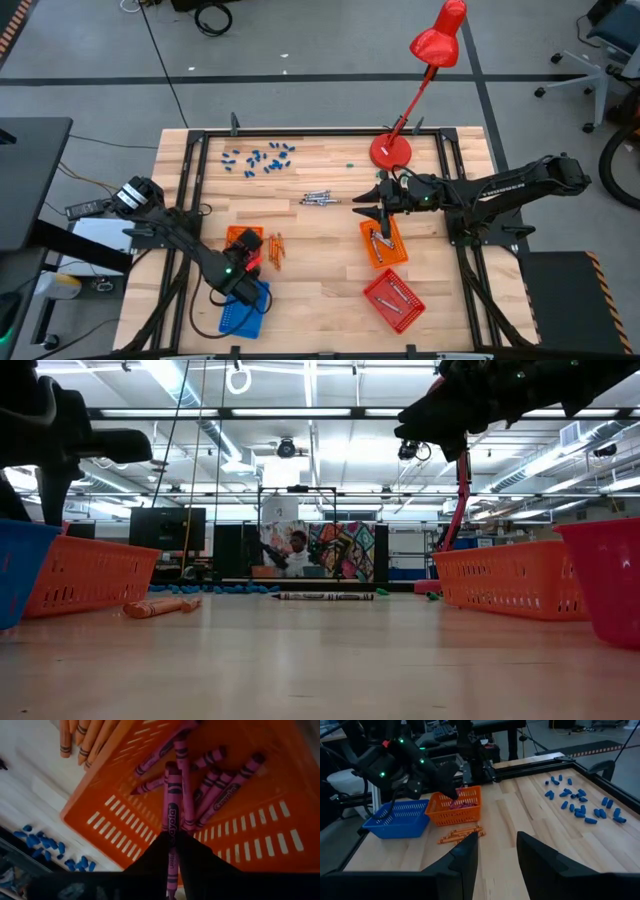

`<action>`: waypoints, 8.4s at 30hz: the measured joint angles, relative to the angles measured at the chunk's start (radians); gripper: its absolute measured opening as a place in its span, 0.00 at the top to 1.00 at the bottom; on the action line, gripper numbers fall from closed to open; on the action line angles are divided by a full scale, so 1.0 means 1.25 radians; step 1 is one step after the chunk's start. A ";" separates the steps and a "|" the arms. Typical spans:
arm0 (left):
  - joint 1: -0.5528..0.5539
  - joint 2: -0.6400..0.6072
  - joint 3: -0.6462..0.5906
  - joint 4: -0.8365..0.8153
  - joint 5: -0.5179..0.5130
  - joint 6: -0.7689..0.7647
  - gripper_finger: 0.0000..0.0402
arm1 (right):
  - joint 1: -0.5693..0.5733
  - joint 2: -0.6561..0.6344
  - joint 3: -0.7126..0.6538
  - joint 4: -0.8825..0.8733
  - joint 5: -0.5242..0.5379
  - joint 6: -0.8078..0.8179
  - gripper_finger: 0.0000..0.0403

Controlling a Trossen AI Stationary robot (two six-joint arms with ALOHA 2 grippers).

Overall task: Sort crayons
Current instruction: Put the red crayon into the left orange bin, then put the black crayon into the right orange bin

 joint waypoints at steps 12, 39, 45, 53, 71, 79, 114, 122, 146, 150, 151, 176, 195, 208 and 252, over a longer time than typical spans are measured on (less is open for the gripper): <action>0.000 0.000 0.000 0.013 -0.042 0.021 0.71 | 0.000 0.000 0.000 0.000 0.000 -0.007 0.65; 0.181 0.000 0.081 0.026 -0.272 0.057 0.69 | 0.000 0.000 0.000 -0.005 0.000 -0.015 0.65; 0.192 0.000 0.081 0.041 -0.272 0.098 0.69 | 0.000 0.000 0.000 -0.019 0.000 0.012 0.65; 0.232 0.000 0.081 0.110 -0.242 0.088 0.69 | 0.021 0.013 0.000 -0.019 0.001 0.028 0.65; 0.251 0.000 0.081 0.332 -0.248 0.063 0.69 | 0.025 0.074 0.000 0.027 0.043 -0.001 0.65; 0.251 0.000 0.081 0.533 -0.248 0.004 0.69 | 0.070 0.092 0.001 0.080 0.218 0.133 0.65; 0.397 -0.001 0.081 0.612 -0.174 0.039 0.69 | -0.024 0.202 -0.029 0.197 0.084 -0.049 0.65; 0.465 -0.001 0.081 0.650 -0.052 0.089 0.69 | 0.018 0.266 -0.062 0.309 0.081 -0.084 0.65; 0.652 0.003 0.081 0.568 0.185 -0.006 0.69 | 0.018 0.268 -0.063 0.266 0.077 -0.226 0.65; 0.670 0.024 0.080 0.583 0.203 -0.003 0.69 | 0.014 0.268 -0.063 0.265 0.075 -0.234 0.65; 0.670 0.030 0.081 0.603 0.215 -0.003 0.69 | 0.013 0.268 -0.063 0.263 0.075 -0.235 0.65; 0.663 0.163 0.079 0.708 0.191 0.046 0.69 | 0.009 0.268 -0.063 0.241 0.077 -0.234 0.65; 0.666 0.200 0.082 0.695 0.238 0.053 0.73 | 0.009 0.268 -0.063 0.241 0.077 -0.237 0.65; 0.670 0.202 0.080 0.688 0.271 0.068 0.94 | 0.008 0.268 -0.063 0.240 0.077 -0.238 0.65; 0.514 0.272 0.207 1.267 0.275 0.289 0.90 | 0.062 -0.208 -0.063 -0.271 0.650 -0.068 0.65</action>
